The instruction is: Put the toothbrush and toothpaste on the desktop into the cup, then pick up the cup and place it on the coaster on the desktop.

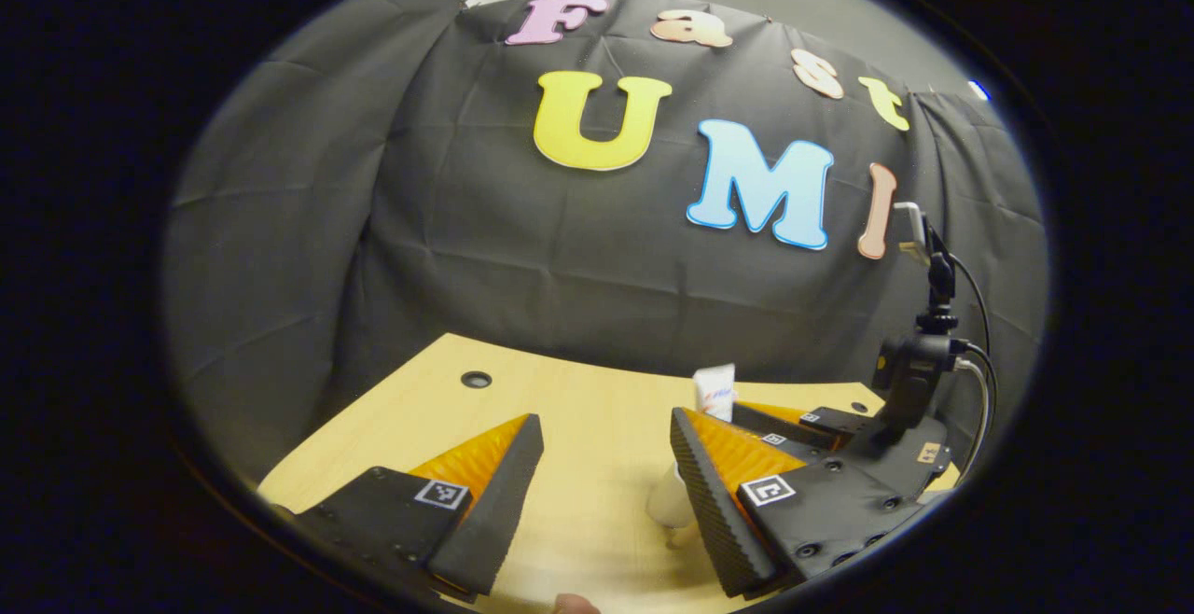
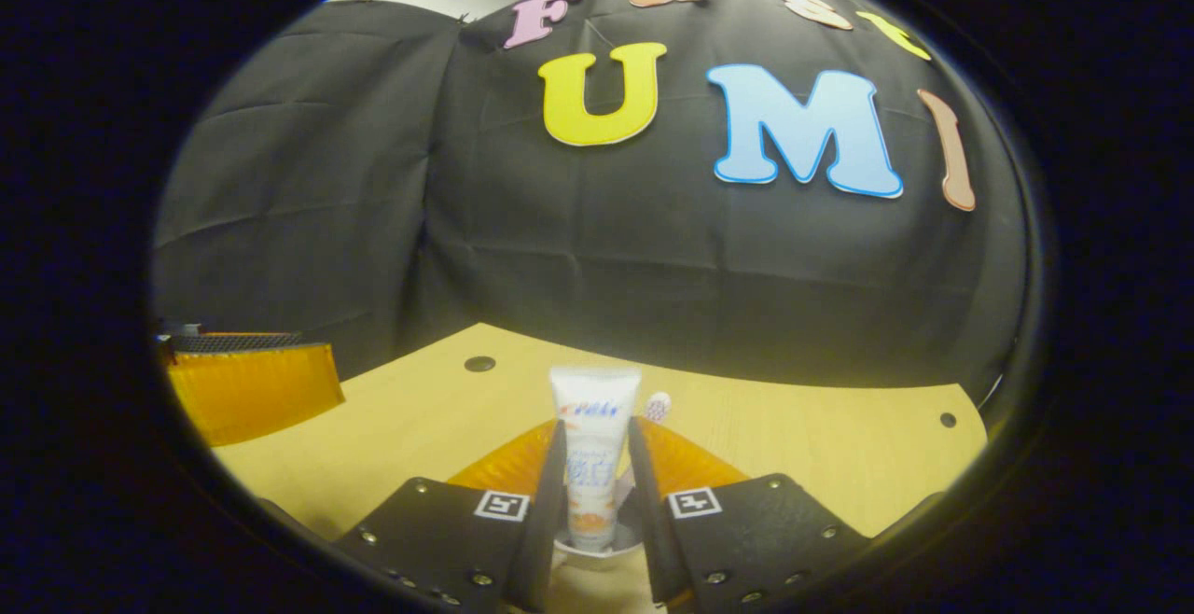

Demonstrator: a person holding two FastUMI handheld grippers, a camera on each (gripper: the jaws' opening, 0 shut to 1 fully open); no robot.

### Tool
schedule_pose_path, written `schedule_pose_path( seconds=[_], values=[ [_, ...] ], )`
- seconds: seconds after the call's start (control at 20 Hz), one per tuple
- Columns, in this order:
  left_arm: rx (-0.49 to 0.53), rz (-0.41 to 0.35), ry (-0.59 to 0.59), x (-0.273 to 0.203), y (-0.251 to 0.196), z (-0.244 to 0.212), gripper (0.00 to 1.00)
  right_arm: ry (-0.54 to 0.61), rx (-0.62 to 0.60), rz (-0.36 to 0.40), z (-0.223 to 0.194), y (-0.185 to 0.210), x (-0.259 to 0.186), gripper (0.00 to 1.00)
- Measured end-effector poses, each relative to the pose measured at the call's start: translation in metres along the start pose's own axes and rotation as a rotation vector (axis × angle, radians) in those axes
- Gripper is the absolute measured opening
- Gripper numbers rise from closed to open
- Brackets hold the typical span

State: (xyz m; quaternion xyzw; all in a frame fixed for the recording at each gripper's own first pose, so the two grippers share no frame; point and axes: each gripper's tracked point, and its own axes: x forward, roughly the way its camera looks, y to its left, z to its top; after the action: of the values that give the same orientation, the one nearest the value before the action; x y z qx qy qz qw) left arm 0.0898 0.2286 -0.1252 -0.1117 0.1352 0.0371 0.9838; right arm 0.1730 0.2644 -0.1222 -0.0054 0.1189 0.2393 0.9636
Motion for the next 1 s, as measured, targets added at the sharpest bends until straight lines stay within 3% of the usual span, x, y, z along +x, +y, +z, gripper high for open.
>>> schedule_pose_path(
  seconds=[0.05,0.1,0.2,0.65,1.0],
  values=[
    [0.001,0.002,-0.004,-0.001,0.0,0.0,0.9,0.001,-0.008,-0.004,0.0,0.0,-0.001,0.39],
    [0.003,0.002,-0.007,-0.001,0.0,0.002,0.9,0.0,-0.015,0.002,0.001,0.0,-0.004,0.53],
    [0.007,0.004,-0.008,-0.002,-0.002,0.003,0.9,-0.002,-0.024,0.0,0.003,-0.001,-0.01,0.6],
    [-0.007,-0.041,0.052,0.007,-0.038,-0.013,0.9,-0.074,0.003,-0.079,0.044,-0.05,-0.074,0.61],
    [0.037,-0.101,0.176,0.02,-0.074,-0.043,0.9,-0.066,0.032,-0.153,0.047,-0.088,-0.125,0.61]
  ],
)
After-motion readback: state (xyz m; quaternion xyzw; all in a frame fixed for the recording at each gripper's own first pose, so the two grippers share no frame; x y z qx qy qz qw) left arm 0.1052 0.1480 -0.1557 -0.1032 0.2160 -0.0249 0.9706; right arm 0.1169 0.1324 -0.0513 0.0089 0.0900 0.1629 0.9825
